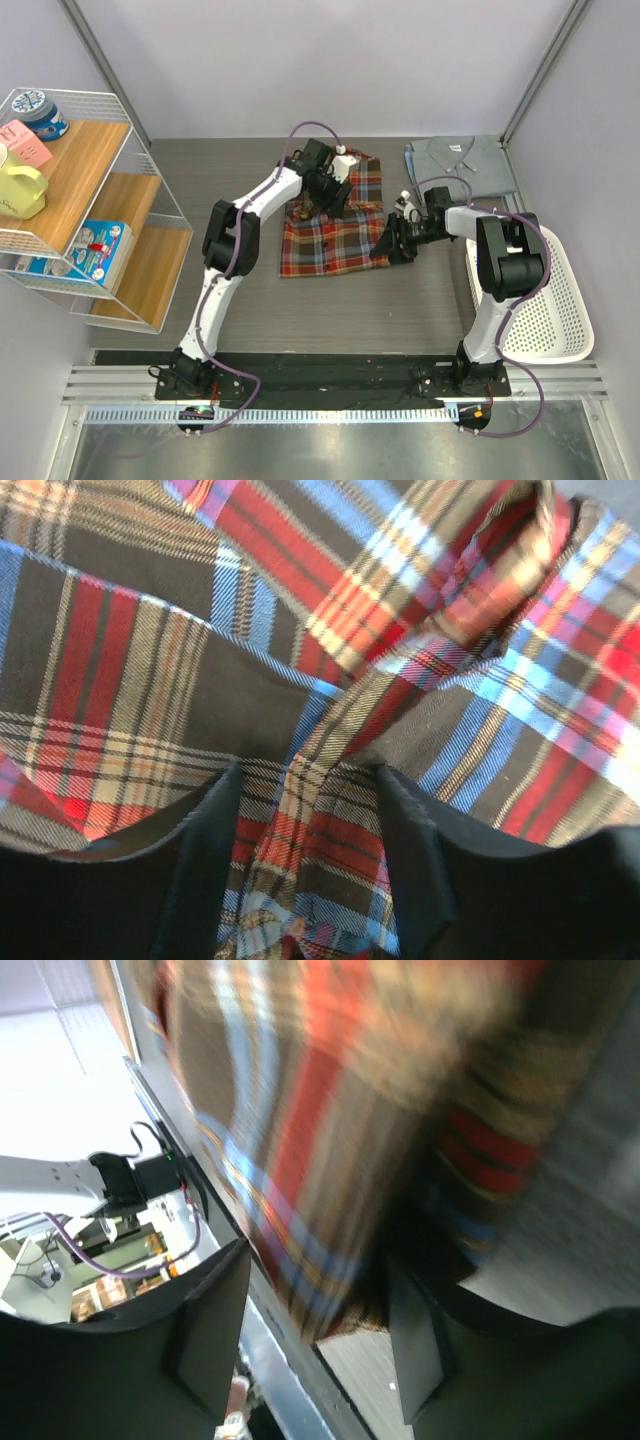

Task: Fold and stack the long sleeve shirts
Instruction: Fold the shirt

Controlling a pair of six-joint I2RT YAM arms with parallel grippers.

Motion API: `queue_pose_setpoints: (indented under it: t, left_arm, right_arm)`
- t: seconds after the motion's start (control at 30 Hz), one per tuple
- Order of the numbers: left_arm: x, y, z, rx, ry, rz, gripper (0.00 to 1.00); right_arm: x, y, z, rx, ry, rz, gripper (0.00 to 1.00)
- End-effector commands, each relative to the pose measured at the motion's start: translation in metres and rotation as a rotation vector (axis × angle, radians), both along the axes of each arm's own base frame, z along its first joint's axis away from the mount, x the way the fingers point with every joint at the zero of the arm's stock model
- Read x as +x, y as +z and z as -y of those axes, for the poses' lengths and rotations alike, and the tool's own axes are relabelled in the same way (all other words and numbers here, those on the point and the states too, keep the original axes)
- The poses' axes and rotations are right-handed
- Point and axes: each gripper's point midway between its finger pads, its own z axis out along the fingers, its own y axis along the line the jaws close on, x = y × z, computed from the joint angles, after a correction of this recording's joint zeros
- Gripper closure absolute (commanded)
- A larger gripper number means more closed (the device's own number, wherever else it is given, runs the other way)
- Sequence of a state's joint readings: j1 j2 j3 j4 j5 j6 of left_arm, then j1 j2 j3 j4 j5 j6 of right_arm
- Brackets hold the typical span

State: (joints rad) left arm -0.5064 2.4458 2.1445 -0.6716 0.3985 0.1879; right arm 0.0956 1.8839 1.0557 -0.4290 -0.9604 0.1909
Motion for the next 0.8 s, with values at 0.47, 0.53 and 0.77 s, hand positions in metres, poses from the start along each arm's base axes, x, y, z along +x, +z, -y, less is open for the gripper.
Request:
queue_pose_setpoints:
  t: [0.47, 0.53, 0.77]
  left_arm:
    - [0.018, 0.027, 0.001, -0.031, 0.018, 0.060, 0.40]
    - [0.014, 0.066, 0.001, -0.080, 0.016, 0.077, 0.36]
    - [-0.041, 0.141, -0.051, -0.213, 0.072, -0.030, 0.25]
  right_arm:
    - [-0.032, -0.023, 0.019, -0.135, 0.035, -0.154, 0.54]
    - [-0.027, -0.008, 0.016, -0.114, 0.050, -0.129, 0.45]
    - [-0.011, 0.021, 0.019, -0.142, 0.057, -0.025, 0.37]
